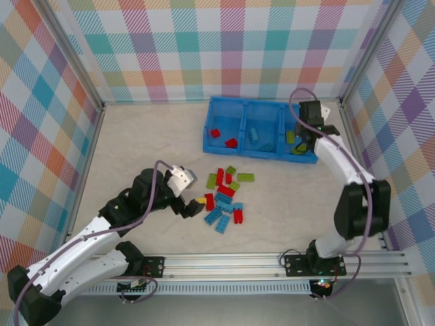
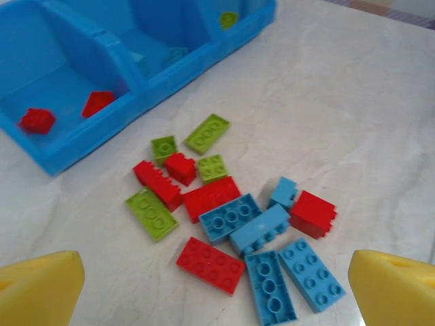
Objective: Sort the legos into containers by color
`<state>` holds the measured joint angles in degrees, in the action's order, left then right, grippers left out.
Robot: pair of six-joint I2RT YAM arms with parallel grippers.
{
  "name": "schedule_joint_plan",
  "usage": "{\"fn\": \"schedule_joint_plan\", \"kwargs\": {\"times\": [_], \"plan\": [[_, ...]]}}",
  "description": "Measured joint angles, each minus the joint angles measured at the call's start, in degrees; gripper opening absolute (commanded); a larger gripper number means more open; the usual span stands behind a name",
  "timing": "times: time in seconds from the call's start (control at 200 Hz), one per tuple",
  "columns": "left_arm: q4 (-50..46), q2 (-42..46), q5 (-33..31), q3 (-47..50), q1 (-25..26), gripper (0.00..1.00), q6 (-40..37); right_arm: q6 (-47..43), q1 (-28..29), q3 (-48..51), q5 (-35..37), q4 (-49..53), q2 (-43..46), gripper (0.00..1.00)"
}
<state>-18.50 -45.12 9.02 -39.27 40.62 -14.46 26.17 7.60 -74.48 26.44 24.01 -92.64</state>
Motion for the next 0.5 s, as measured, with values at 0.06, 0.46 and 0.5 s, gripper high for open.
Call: {"fn": "schedule_joint_plan", "kwargs": {"times": [0.06,0.46,0.5], "plan": [[-0.66,-1.05,-2.54,-1.25,0.0,1.0,1.73,-0.79,-1.36,-1.44,-1.53,-0.79,-3.74,0.31],[-7.06,-11.78,-11.98,-8.52,-2.73,1.0,11.56,-1.36,-2.78,-6.49,-9.55,0.9,-11.52,0.53],[-8.94,-13.77,-12.09,-10.6,-3.39,1.0,13.42,-1.27,-2.75,-6.34,-10.27,1.38,-10.34,0.55]]}}
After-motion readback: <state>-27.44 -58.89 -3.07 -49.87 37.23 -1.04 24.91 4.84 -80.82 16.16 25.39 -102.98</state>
